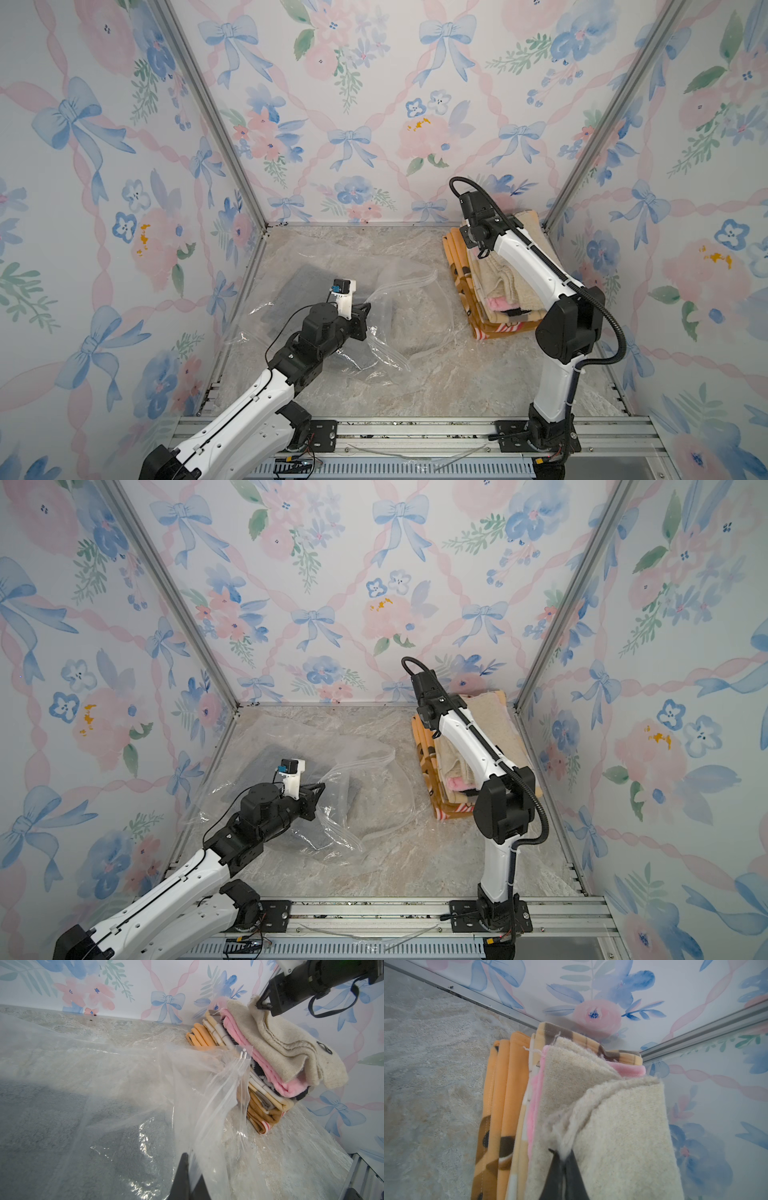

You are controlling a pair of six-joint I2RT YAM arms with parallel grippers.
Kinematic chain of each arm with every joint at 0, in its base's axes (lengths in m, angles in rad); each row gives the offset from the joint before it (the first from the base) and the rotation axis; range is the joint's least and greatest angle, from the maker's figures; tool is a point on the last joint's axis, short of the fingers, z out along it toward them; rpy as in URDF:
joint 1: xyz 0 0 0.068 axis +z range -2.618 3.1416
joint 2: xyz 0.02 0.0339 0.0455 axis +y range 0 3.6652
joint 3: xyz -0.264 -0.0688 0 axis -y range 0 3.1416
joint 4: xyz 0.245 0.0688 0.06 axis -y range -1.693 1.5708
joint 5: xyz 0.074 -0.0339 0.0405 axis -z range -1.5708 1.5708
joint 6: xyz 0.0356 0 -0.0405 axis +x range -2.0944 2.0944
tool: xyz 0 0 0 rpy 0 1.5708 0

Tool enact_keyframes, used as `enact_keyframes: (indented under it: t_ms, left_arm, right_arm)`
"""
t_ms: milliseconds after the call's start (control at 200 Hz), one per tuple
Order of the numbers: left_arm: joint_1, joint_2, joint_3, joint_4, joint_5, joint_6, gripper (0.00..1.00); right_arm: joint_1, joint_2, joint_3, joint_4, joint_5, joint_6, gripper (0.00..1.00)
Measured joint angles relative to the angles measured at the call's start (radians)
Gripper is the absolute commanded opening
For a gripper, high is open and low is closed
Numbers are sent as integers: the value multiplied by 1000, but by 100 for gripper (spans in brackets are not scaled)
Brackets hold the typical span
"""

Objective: Take the blanket out of the vacuum bag
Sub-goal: Place the blanket at the corner of the board.

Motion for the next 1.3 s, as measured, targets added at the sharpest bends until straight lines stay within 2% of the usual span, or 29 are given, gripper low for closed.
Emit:
enact_keyframes:
  t_ms: [310, 545, 785, 1100, 1300]
  left_arm:
    - [0, 0, -3, 0, 0, 0, 0]
    - [0, 15, -3, 8, 0, 0, 0]
    - [0, 43, -3, 15, 0, 0, 0]
    - [0, 50, -1, 12, -11, 0, 0]
    - [0, 92, 15, 13, -11, 1, 0]
  right_arm:
    - [-99, -11, 67, -40, -209, 114, 0]
    - [-104, -11, 202, -81, -293, 150, 0]
    - [-105, 85, 373, -135, -319, 169, 0]
    - [-114, 273, 500, -198, -345, 184, 0]
    - [-133, 313, 581, -225, -371, 216, 0]
